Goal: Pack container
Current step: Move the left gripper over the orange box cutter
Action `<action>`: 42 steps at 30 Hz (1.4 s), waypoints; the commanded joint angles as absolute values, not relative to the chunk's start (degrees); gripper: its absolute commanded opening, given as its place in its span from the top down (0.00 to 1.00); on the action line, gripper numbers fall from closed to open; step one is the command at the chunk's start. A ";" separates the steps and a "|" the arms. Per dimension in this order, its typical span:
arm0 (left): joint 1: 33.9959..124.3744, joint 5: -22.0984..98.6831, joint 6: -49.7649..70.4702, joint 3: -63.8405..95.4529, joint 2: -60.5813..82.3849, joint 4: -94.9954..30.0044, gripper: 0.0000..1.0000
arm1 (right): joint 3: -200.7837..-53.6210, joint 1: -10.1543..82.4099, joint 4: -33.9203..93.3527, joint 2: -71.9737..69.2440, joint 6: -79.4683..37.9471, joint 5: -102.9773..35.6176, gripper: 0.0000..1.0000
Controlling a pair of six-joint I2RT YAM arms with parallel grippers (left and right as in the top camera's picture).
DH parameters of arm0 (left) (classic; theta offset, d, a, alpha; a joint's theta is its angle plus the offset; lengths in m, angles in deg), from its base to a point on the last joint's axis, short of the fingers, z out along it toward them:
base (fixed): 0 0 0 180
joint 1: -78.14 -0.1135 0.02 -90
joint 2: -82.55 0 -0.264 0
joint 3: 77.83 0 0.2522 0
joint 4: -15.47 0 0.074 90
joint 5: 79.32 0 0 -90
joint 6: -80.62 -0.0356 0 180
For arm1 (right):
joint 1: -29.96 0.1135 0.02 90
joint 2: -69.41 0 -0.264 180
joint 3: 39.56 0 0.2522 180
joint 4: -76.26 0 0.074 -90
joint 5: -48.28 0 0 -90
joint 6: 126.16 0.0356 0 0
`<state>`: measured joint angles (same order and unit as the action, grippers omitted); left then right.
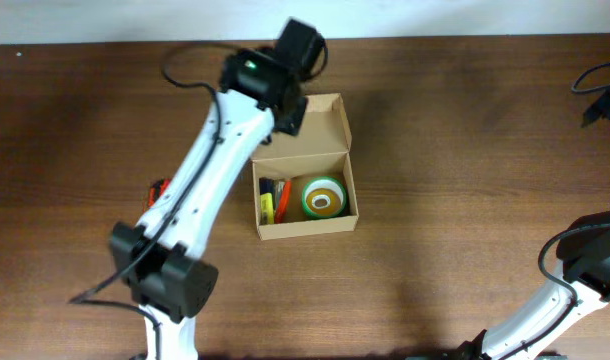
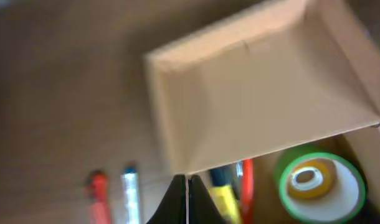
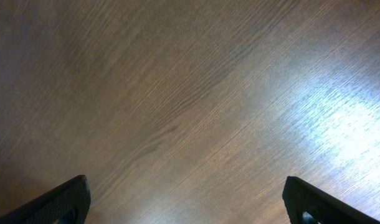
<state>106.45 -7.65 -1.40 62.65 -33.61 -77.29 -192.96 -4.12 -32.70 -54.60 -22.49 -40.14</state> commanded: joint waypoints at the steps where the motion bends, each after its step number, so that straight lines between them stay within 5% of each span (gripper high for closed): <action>1: 105.07 -14.27 -3.91 69.42 -27.51 -80.37 0.98 | -192.81 -4.19 -32.67 -53.00 -22.42 -40.44 0.01; 7: 96.70 -13.99 -2.20 64.22 -17.61 -82.97 0.93 | -192.81 -4.19 -32.67 -53.00 -22.42 -40.44 0.01; 11: 86.54 -9.44 -2.23 50.30 -10.29 -83.74 0.74 | -192.81 -4.19 -32.67 -53.00 -22.42 -40.44 0.01; 18: 67.74 12.63 -14.23 19.65 1.32 -68.55 0.61 | -192.81 -4.19 -32.67 -53.00 -22.42 -40.44 0.01; 23: 61.67 15.21 -18.16 12.68 0.88 -63.19 0.61 | -192.81 -4.19 -32.67 -53.00 -22.42 -40.47 0.01; 30: 61.47 11.28 -20.72 11.94 -8.69 -60.13 0.68 | -192.81 -4.19 -32.67 -53.00 -22.42 -40.44 0.01; 42: 61.47 8.09 -22.36 11.94 -22.24 -57.20 0.66 | -192.81 -4.19 -32.67 -53.00 -22.42 -40.44 0.01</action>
